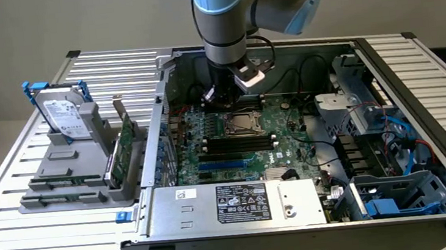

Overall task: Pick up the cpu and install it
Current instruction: 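Install the first cpu locking lever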

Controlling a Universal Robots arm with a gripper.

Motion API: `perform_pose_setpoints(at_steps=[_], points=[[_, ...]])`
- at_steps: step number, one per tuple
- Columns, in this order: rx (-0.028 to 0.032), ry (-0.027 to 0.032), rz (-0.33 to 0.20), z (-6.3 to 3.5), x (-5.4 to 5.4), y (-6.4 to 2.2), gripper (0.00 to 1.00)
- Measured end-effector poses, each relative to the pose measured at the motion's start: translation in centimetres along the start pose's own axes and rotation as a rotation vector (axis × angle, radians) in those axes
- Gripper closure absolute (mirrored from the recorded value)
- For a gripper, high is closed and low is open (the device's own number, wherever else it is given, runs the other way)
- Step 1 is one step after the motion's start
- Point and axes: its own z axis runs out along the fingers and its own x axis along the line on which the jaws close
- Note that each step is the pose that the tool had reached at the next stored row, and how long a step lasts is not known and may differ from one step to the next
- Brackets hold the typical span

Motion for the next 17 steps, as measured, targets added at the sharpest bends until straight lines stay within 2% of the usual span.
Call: perform_pose_setpoints(at_steps=[9, 17], points=[[-0.0014, -0.0006, 0.000, 0.08, 0.18, -0.08, 0.89], [-0.0051, -0.0030, 0.000, 0.16, 0.29, -0.07, 0.89]])
